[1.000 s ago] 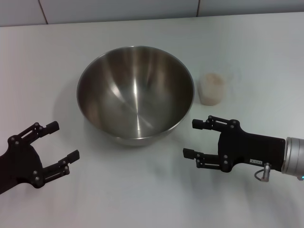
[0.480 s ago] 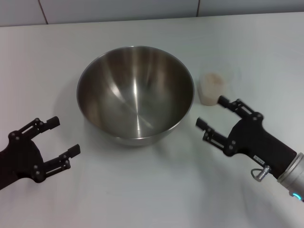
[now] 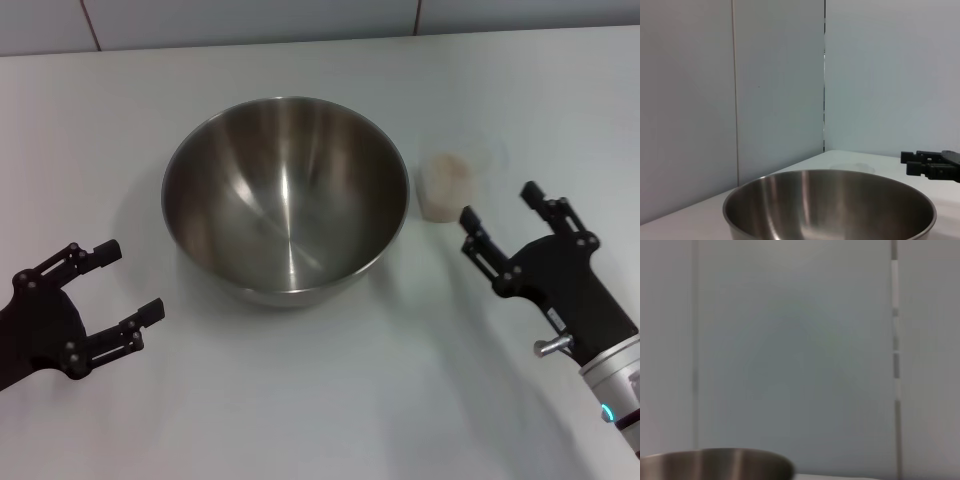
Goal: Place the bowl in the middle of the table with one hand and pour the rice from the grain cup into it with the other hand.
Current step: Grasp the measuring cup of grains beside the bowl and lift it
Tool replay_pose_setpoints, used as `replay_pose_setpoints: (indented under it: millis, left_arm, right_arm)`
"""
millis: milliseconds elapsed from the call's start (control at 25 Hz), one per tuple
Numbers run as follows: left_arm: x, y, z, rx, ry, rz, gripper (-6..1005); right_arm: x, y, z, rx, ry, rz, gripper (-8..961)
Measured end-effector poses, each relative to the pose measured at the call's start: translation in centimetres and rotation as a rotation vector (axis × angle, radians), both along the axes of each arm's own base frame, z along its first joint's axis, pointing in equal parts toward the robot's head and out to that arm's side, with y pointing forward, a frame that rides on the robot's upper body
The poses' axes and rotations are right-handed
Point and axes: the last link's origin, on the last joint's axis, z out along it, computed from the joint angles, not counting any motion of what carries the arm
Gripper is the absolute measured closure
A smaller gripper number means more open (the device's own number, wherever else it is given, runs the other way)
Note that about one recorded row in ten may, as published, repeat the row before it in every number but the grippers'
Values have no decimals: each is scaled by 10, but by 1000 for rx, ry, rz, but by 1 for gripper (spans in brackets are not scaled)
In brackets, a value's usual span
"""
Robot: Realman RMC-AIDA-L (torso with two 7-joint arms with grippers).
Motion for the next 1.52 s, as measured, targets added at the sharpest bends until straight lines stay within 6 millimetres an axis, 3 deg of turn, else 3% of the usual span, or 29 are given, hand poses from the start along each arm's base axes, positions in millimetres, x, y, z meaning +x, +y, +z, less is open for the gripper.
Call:
replay_pose_setpoints:
  millis: [560,1200,1520]
  left_arm:
    - [-1,-1,4,9,-5,0,166]
    - [-1,-3,7,17,-17,0,166]
    - [-1,-3,8,28,-29,0,166]
  right_arm:
    - [14,13,2,94,-29,-225,182]
    - [17,19,3,101,-68,-234,183]
    - [19,34,6,87,-85,-221,183]
